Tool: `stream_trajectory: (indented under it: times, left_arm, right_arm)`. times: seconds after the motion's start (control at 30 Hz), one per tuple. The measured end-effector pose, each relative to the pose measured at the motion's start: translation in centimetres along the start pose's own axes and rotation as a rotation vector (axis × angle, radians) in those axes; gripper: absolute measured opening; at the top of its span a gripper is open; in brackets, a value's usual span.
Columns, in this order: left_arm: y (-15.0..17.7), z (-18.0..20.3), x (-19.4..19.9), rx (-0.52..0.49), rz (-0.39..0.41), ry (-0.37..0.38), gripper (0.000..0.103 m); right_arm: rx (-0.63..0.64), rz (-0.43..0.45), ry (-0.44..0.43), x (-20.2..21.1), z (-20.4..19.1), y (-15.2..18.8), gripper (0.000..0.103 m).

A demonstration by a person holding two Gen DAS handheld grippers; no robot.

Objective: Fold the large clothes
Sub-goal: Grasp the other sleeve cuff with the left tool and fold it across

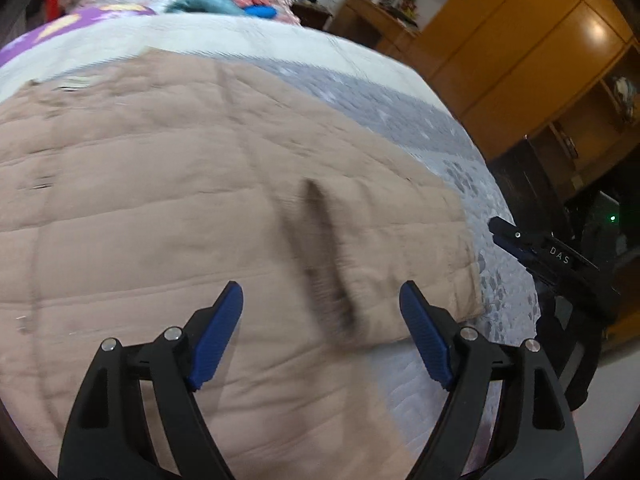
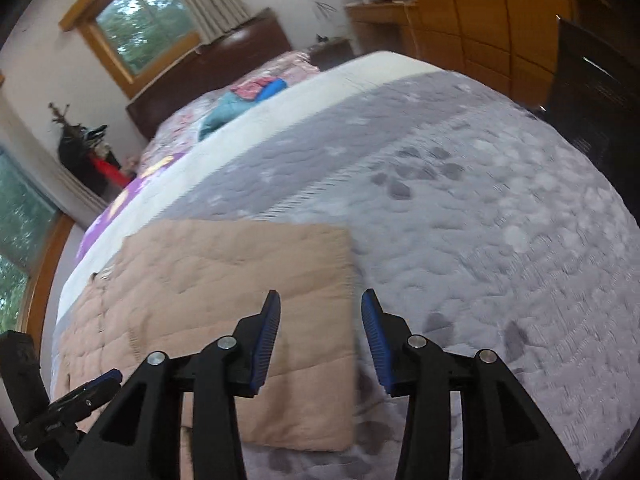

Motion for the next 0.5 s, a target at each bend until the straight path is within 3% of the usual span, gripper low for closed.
stream_trajectory:
  times: [0.03,0.1,0.13,0.2,0.27,0.37,0.5]
  left_arm:
    - [-0.1,0.4,-0.7,-0.002,-0.012,0.000,0.079]
    - [0.1,1.5,-2.6,-0.011,-0.055,0.010,0.063]
    - [0.2,1.8,-3.0,-0.016,-0.064,0.008,0.048]
    - [0.1,2.0,-3.5,-0.024,-0.069,-0.008,0.036]
    - [0.0,2.2,-3.2,-0.029,-0.057,0.002,0.015]
    - [0.1,1.6,-1.8,-0.014,-0.021,0.033,0.005]
    - [-0.2,0.0,1.7,-0.018,0.060,-0.002,0.004]
  right_arm:
    - [-0.006,-0.004,-0.009,-0.1,0.1,-0.1,0.043]
    - [-0.010,-0.010,-0.021,-0.3,0.4,-0.3,0.043]
    - [-0.011,-0.011,-0.027,-0.3,0.5,-0.3,0.043]
    - [-0.013,-0.014,-0.034,-0.4,0.4,0.0,0.043]
    - [-0.012,-0.011,-0.037,-0.5,-0.1,0.0,0.043]
    - [-0.015,-0.006,-0.046,-0.2,-0.5,0.1,0.043]
    - [-0.019,-0.021,-0.103,-0.2,-1.2,0.3,0.043]
Point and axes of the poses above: each gripper's, at about its wrist camera, not at the fingertips, and x roughly against the way its jaws point, z to its right, y to its underside, the point moved 9 cm from there along -x, roughly the way its jaws point, and after that the axes turned 9 degrees about -x, right-handed, at the moved point
